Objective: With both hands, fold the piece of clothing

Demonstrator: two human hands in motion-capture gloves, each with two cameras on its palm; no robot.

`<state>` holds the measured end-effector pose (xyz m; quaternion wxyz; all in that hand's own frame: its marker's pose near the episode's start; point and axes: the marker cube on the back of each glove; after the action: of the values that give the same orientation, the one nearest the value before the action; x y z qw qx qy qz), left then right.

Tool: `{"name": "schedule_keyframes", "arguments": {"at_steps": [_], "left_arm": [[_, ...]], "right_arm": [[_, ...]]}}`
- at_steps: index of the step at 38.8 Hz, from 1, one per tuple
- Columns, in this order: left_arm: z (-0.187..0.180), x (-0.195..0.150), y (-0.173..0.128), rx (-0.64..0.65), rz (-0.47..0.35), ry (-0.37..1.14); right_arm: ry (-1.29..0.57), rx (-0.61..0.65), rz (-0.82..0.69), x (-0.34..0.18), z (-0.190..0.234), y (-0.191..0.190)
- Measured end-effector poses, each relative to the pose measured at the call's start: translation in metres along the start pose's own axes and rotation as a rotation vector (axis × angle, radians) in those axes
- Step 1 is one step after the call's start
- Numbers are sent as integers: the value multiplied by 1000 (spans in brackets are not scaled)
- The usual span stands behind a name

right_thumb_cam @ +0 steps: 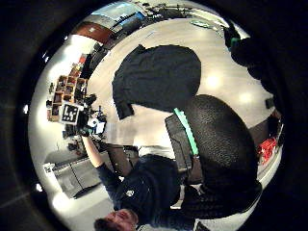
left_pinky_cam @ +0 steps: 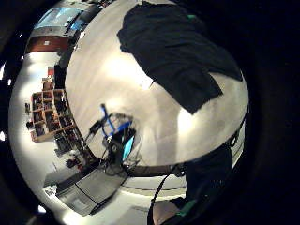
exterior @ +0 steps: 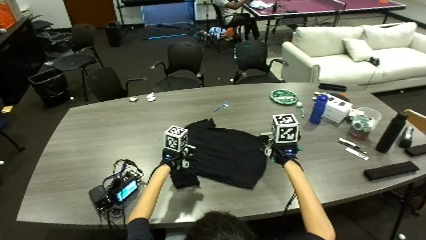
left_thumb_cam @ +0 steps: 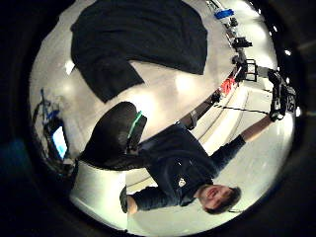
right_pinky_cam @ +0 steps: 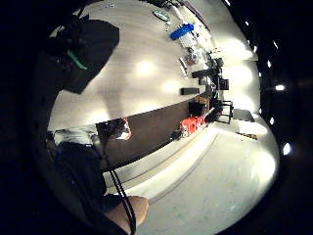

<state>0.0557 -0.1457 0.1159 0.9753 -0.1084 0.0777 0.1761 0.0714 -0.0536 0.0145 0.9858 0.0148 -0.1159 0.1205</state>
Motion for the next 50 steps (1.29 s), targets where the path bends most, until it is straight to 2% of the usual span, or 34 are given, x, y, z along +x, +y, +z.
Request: {"name": "schedule_keyframes", "arguments": {"at_steps": [5, 10, 19, 25, 30, 32, 35, 40, 45, 50], "left_arm": [[40, 5, -26, -160, -30, -17], [82, 4, -50, -337, -11, 90], [110, -3, -64, -508, -25, 82], [112, 3, -68, -420, -13, 89], [111, 6, -81, -186, -41, 94], [110, 7, -85, -146, -49, 98], [109, 9, -89, -134, -46, 101], [100, 15, -97, -89, 7, 95], [94, 11, -99, -62, -61, 78], [89, 7, -99, -103, -110, 139]], "right_arm": [[-34, -39, -22, -5, 32, -30], [-35, -93, -25, -3, 70, -57], [-58, -144, -49, -6, 114, -88], [-72, -147, -77, -22, 121, -86], [-95, -162, -101, -42, 121, -69], [-131, -149, -107, -51, 131, -71], [-181, -158, -105, -67, 155, -76], [-207, -231, -128, -95, 202, -83], [-177, -218, -153, -116, 231, -89], [-169, -129, -133, -125, 232, -98]]}}
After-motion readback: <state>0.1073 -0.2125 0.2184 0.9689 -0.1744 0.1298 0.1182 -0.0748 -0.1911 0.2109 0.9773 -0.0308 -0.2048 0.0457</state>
